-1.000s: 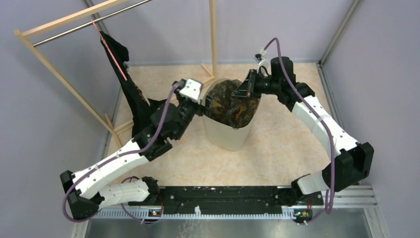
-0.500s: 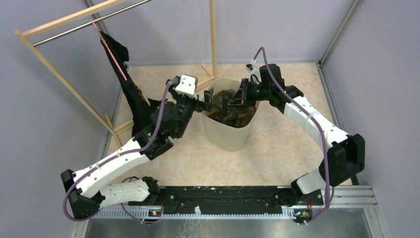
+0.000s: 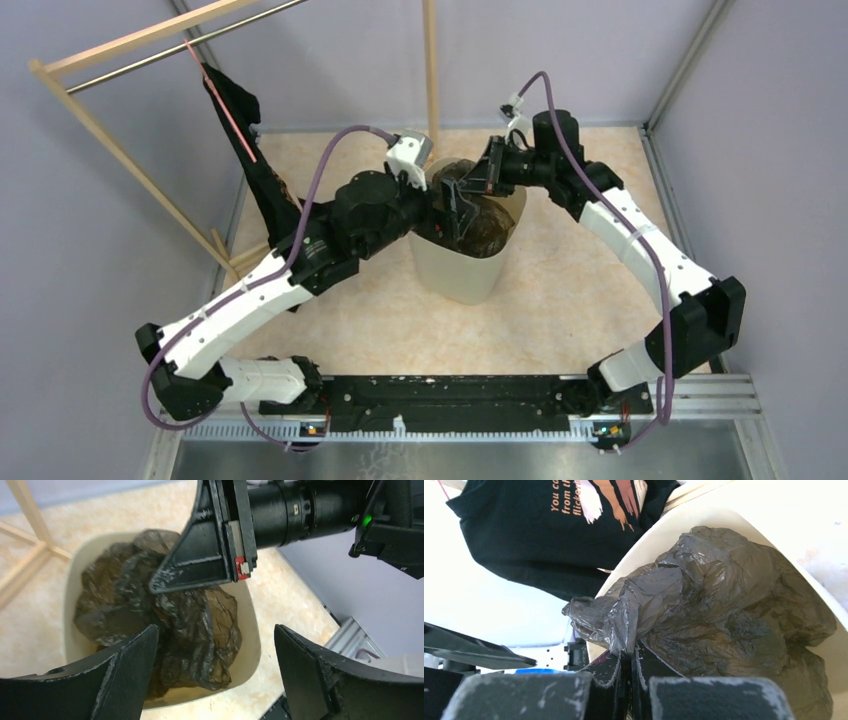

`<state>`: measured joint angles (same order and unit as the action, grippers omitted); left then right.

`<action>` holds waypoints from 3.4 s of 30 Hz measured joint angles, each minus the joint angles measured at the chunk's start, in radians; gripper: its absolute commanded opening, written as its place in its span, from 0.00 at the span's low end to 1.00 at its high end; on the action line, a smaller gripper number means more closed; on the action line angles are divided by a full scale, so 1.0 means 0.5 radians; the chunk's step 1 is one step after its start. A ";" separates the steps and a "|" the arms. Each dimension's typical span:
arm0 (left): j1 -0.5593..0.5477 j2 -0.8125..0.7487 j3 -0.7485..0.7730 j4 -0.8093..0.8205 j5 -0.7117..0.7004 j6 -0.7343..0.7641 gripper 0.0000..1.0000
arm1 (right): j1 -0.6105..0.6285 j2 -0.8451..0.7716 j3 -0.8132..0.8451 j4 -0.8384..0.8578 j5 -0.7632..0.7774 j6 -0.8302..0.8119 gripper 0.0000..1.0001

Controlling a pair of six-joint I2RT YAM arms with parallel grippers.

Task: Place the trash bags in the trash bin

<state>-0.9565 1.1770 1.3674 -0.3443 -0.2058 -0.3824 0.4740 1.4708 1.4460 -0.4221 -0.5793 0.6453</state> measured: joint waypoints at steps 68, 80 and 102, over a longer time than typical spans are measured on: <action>0.060 -0.230 -0.256 -0.320 -0.284 -0.661 0.00 | -0.377 -0.738 -0.485 0.014 0.291 -0.501 0.61; 0.066 -0.294 -0.321 -0.266 -0.227 -0.706 0.00 | -0.376 -0.661 -0.616 0.277 0.198 -0.449 0.13; 0.066 -0.632 -0.806 -0.293 -0.152 -0.976 0.00 | -0.376 -1.096 -0.832 -0.130 0.368 -0.307 0.00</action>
<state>-0.9234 0.8612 0.9642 -0.4908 -0.2817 -0.8703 0.2859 0.9226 1.0302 -0.4870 -0.3954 0.4915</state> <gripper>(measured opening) 0.006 0.004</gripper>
